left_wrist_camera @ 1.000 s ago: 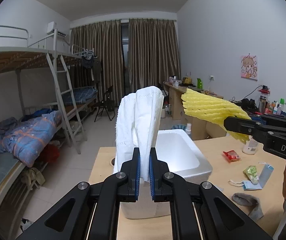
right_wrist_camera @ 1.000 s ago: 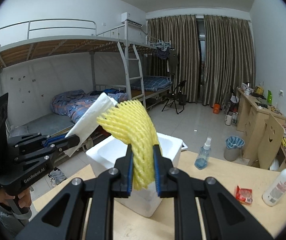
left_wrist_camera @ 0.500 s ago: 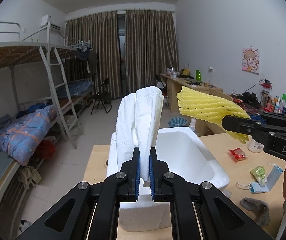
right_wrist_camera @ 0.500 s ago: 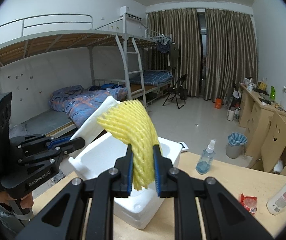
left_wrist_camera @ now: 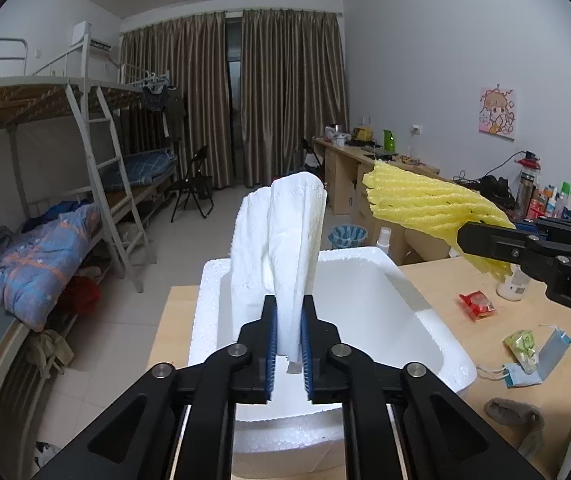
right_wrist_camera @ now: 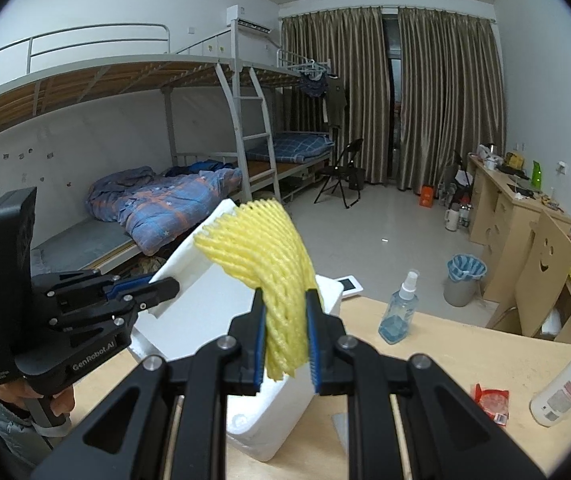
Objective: Organize soft objects
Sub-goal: 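Open the left gripper to drop the tissue into the box, then lower the yellow net into the box and open the right gripper, then move both open grippers away from the box back over the table, then lower the left gripper onto the grey sock and close it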
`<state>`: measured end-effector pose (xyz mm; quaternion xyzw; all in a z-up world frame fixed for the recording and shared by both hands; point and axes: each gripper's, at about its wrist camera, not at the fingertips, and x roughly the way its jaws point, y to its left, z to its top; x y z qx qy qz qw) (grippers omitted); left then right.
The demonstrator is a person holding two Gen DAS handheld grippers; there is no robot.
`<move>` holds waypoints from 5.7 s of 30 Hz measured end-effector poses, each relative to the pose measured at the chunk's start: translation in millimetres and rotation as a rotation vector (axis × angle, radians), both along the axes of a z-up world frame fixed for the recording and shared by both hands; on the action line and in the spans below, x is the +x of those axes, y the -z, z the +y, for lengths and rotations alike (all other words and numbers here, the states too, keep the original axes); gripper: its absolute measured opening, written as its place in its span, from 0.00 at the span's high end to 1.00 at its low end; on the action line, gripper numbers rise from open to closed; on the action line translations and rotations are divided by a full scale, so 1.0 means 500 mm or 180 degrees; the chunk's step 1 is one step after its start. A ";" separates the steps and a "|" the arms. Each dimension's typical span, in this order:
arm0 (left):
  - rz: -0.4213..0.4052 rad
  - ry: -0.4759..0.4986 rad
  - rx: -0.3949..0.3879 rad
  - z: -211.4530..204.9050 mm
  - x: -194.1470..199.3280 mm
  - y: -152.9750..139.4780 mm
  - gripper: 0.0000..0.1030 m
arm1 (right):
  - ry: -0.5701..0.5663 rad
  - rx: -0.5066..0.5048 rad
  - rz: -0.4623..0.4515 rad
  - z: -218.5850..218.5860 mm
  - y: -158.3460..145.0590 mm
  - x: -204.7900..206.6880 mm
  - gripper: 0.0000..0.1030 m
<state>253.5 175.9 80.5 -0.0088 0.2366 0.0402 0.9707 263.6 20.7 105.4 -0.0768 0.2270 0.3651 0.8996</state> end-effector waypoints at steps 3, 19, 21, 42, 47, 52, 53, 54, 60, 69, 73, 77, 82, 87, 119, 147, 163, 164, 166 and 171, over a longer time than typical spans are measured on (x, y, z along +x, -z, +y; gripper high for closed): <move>0.0006 -0.0029 0.0012 0.003 0.001 0.001 0.59 | 0.0033 0.0013 -0.0004 0.000 -0.005 0.002 0.80; -0.0302 -0.0073 0.0129 0.001 -0.057 -0.006 0.03 | 0.0041 0.0009 0.0015 0.013 0.003 0.001 0.80; -0.0354 -0.0115 0.0145 0.002 -0.069 -0.007 0.02 | 0.0004 0.0012 0.0026 0.014 0.005 0.003 0.80; -0.0636 -0.0147 -0.0069 0.038 -0.105 0.008 0.00 | -0.0209 0.0025 0.0153 0.056 0.048 0.018 0.62; -0.0592 -0.0145 -0.0072 0.039 -0.098 0.014 0.00 | -0.0240 0.0067 0.0144 0.055 0.048 0.014 0.44; -0.0506 -0.0148 -0.0100 0.039 -0.084 0.025 0.00 | -0.0245 0.0074 0.0154 0.053 0.047 0.011 0.40; -0.0491 -0.0141 -0.0092 0.038 -0.080 0.026 0.00 | -0.0242 0.0082 0.0155 0.052 0.047 0.011 0.40; -0.0481 -0.0146 -0.0086 0.037 -0.079 0.028 0.00 | -0.0233 0.0089 0.0150 0.051 0.046 0.010 0.40; -0.0467 -0.0151 -0.0106 0.039 -0.076 0.032 0.00 | -0.0190 0.0085 0.0106 0.049 0.042 0.008 0.38; -0.0413 -0.0149 -0.0072 0.033 -0.067 0.044 0.00 | -0.0142 0.0172 -0.0011 0.031 0.028 -0.003 0.00; -0.0423 -0.0154 -0.0093 0.036 -0.070 0.042 0.00 | -0.0114 0.0119 -0.0019 0.040 0.035 -0.001 0.00; -0.0429 -0.0139 -0.0088 0.036 -0.077 0.036 0.00 | -0.0113 0.0119 0.0027 0.038 0.035 -0.002 0.00; -0.0436 -0.0145 -0.0070 0.027 -0.084 0.024 0.00 | -0.0077 0.0169 -0.0057 0.021 0.018 -0.020 0.00; -0.0452 -0.0130 -0.0070 0.004 -0.107 0.005 0.00 | -0.0032 0.0235 -0.0105 -0.013 0.002 -0.048 0.00; -0.0755 0.0180 -0.0065 -0.191 -0.336 -0.043 0.00 | 0.0144 0.0568 -0.0389 -0.200 -0.024 -0.233 0.00; -0.0671 0.0430 -0.0376 -0.249 -0.364 0.104 0.00 | 0.0674 0.0511 -0.0437 -0.308 0.124 -0.306 0.00; -0.0429 0.0657 -0.0314 -0.331 -0.329 0.179 0.00 | 0.1114 0.0455 -0.0259 -0.386 0.189 -0.291 0.00; -0.0414 0.0676 -0.0308 -0.338 -0.325 0.183 0.00 | 0.1138 0.0451 -0.0249 -0.391 0.191 -0.290 0.00; -0.0376 0.0722 -0.0303 -0.350 -0.316 0.188 0.00 | 0.1192 0.0432 -0.0231 -0.402 0.194 -0.287 0.00; -0.0236 0.0840 -0.0289 -0.384 -0.287 0.207 0.00 | 0.1285 0.0338 -0.0208 -0.423 0.205 -0.278 0.00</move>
